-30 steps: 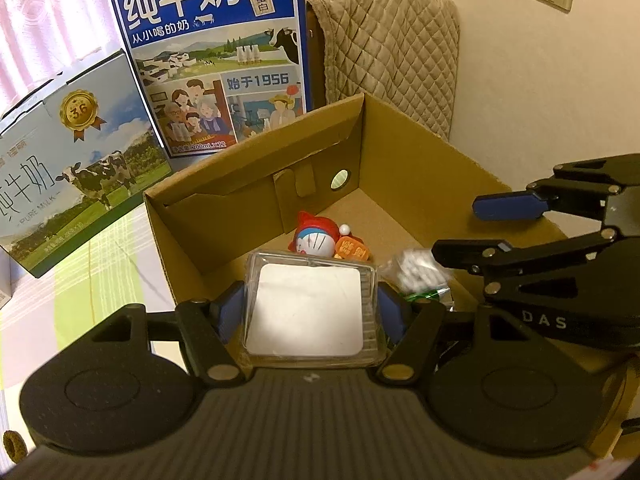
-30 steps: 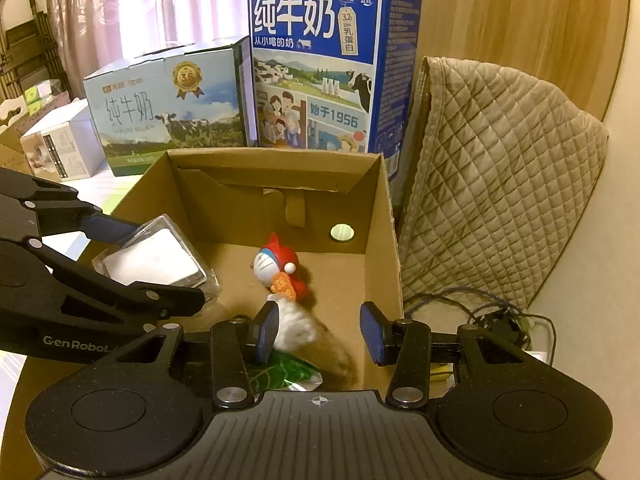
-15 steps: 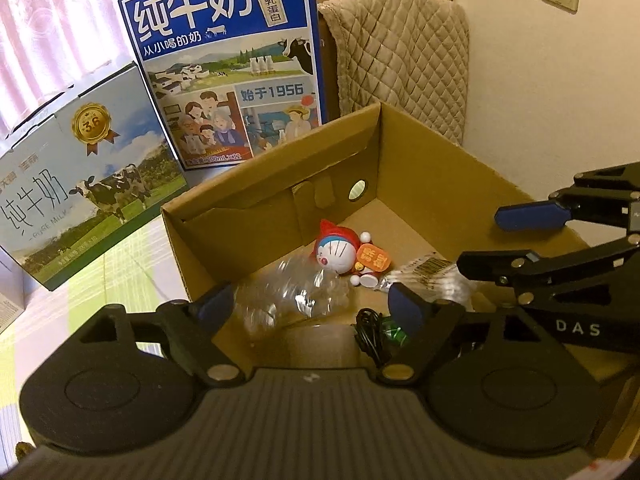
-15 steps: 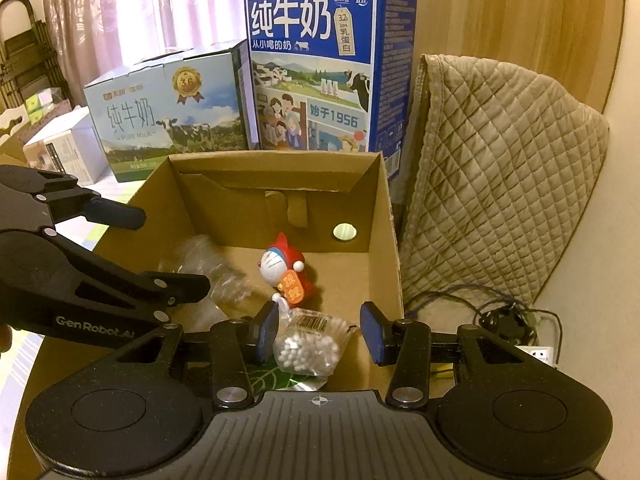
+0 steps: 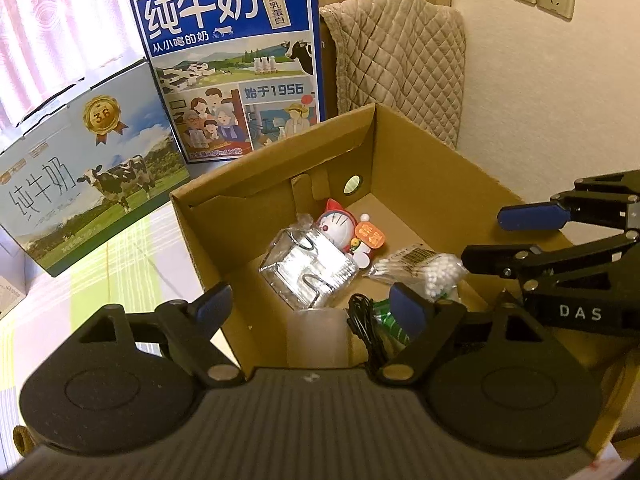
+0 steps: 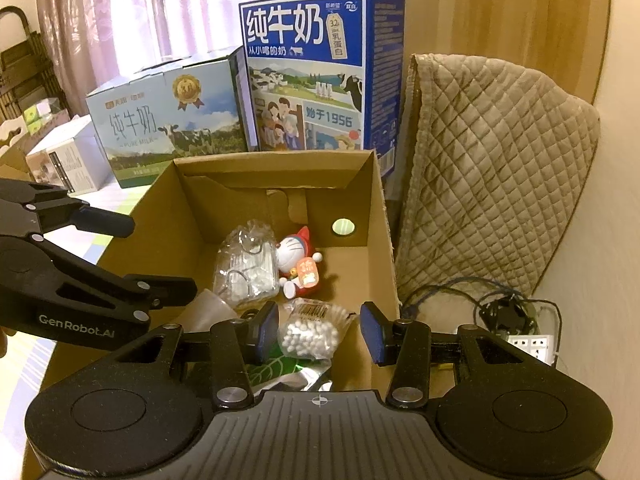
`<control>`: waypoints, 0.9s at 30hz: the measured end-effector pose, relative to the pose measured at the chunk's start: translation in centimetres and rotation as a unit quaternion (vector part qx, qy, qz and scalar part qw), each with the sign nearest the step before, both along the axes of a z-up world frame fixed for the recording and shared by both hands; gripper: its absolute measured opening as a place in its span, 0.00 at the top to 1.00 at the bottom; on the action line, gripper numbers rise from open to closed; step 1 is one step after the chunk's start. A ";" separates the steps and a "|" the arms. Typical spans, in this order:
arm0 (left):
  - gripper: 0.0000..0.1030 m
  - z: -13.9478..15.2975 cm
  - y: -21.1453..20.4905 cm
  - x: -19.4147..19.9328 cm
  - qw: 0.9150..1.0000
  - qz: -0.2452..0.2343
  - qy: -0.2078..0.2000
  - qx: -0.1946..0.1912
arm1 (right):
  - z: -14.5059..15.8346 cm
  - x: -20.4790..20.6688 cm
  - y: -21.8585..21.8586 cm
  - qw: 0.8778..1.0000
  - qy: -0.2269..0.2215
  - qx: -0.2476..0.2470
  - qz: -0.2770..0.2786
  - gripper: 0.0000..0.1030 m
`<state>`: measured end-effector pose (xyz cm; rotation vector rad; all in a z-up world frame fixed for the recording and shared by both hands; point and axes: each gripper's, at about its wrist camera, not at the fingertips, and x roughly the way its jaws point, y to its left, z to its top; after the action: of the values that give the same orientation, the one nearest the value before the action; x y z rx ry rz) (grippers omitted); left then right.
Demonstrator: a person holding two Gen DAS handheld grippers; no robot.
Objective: Organize objects
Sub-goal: 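Open the left tool to drop the tray while the right tool releases the red toy, then withdraw both tools from the cardboard box back over the table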
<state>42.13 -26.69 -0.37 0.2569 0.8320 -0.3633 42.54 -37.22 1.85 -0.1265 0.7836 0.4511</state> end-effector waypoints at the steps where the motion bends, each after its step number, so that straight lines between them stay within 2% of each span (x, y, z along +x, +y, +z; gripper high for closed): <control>1: 0.19 0.2 0.1 -0.2 1.000 0.001 0.000 -0.001 | 0.1 -0.2 -0.1 1.000 0.000 0.003 -0.001 0.59; 12: 0.17 2.2 1.6 -3.6 1.000 0.016 0.000 -0.021 | 2.1 -3.7 -0.6 1.000 -0.004 0.029 -0.008 0.58; 27: 0.13 5.4 4.5 -10.1 0.998 0.045 -0.020 -0.039 | 4.6 -9.8 -0.2 0.998 -0.012 0.062 0.002 0.55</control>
<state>32.07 -22.23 5.07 0.1536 0.7850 -0.3052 32.72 -37.37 6.42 -0.0177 0.7296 0.4989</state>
